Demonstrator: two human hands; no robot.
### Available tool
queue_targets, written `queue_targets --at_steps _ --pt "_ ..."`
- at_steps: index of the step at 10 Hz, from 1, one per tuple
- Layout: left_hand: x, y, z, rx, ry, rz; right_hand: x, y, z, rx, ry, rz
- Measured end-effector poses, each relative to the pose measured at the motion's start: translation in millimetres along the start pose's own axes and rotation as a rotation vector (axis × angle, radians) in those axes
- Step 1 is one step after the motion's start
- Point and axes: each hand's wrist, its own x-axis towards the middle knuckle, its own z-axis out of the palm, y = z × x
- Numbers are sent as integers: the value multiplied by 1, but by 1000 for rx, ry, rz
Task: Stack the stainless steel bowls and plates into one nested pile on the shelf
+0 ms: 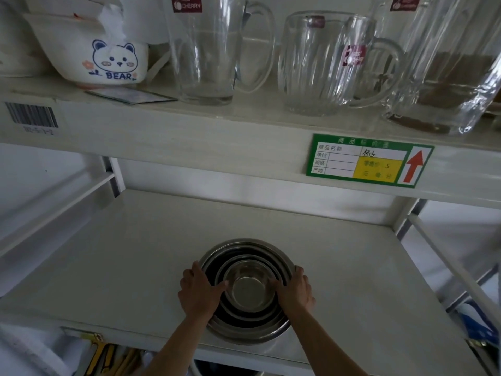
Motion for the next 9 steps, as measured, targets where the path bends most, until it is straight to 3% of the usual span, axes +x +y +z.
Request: queue_targets --at_steps 3,6,8,9 --pt "-1 -1 6 33 79 -2 3 5 9 4 65 -24" --pt "-2 2 1 39 50 4 -2 1 1 -19 41 -24" --pt "-6 -1 -7 -71 10 16 -1 1 -11 19 -77 19" --pt "-5 0 -12 -145 97 50 0 -2 -20 11 -25 3"
